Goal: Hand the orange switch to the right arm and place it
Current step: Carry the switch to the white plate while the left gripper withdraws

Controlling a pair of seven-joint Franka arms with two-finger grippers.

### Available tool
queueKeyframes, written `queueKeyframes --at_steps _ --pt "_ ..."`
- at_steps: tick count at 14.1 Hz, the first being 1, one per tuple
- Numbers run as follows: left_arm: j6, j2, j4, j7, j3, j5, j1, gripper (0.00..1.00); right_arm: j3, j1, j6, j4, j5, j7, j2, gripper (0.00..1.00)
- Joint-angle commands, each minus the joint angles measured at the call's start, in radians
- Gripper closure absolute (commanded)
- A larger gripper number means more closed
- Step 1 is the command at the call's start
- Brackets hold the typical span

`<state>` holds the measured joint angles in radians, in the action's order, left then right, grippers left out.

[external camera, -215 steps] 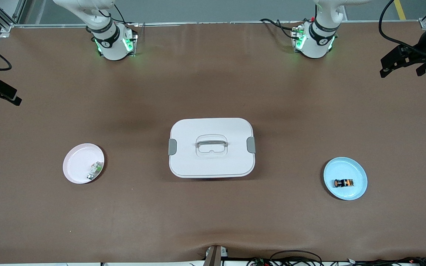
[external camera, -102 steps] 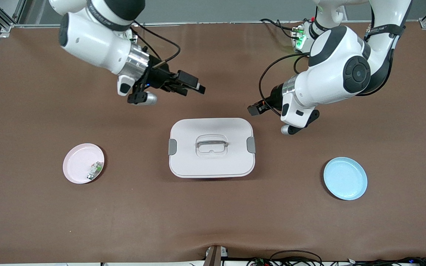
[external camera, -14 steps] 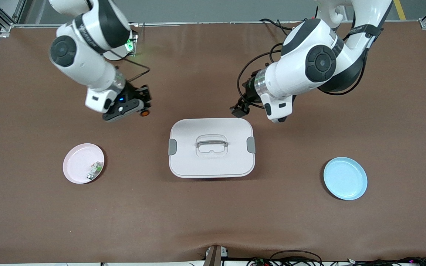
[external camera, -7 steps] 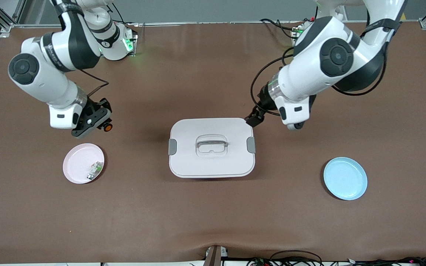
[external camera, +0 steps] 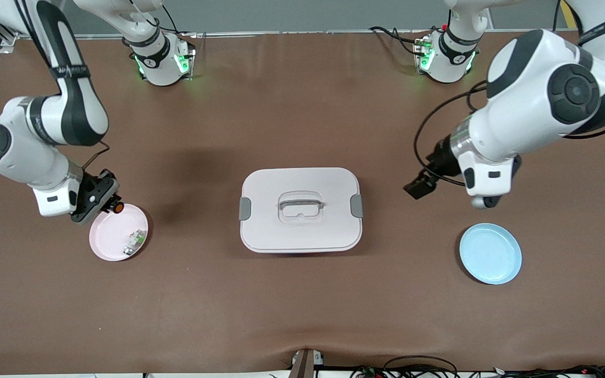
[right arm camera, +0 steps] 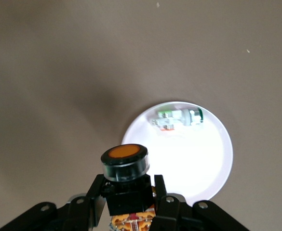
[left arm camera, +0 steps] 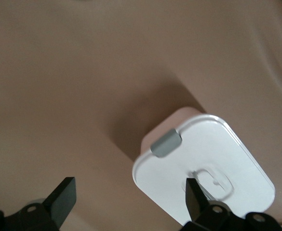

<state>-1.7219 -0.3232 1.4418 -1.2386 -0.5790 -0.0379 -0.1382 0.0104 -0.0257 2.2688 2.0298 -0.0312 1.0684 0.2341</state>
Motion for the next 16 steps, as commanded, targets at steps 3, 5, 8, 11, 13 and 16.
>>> queueKeyframes --at_steps 3,5,8,11,13,16 --pt "0.021 0.01 0.003 0.203 -0.004 0.113 -0.044 0.0 -0.021 -0.085 0.015 -0.133 0.016 0.233 0.17 1.0" --pt "0.041 0.016 0.003 0.298 -0.004 0.118 -0.072 0.0 -0.021 -0.105 0.015 -0.199 0.016 0.37 0.246 1.0" --pt "0.105 0.07 0.003 0.509 -0.002 0.131 -0.141 0.0 -0.021 -0.115 0.02 -0.244 0.02 0.446 0.312 1.0" --pt "0.12 0.107 0.003 0.787 -0.002 0.131 -0.224 0.0 -0.021 -0.117 0.032 -0.25 0.03 0.461 0.343 1.0" --pt "0.162 0.122 -0.004 0.864 -0.001 0.136 -0.242 0.0 -0.021 -0.114 0.044 -0.249 0.03 0.464 0.356 1.0" --pt "0.174 0.142 -0.011 0.886 -0.013 0.19 -0.242 0.0 -0.021 -0.108 0.047 -0.241 0.03 0.466 0.367 1.0"
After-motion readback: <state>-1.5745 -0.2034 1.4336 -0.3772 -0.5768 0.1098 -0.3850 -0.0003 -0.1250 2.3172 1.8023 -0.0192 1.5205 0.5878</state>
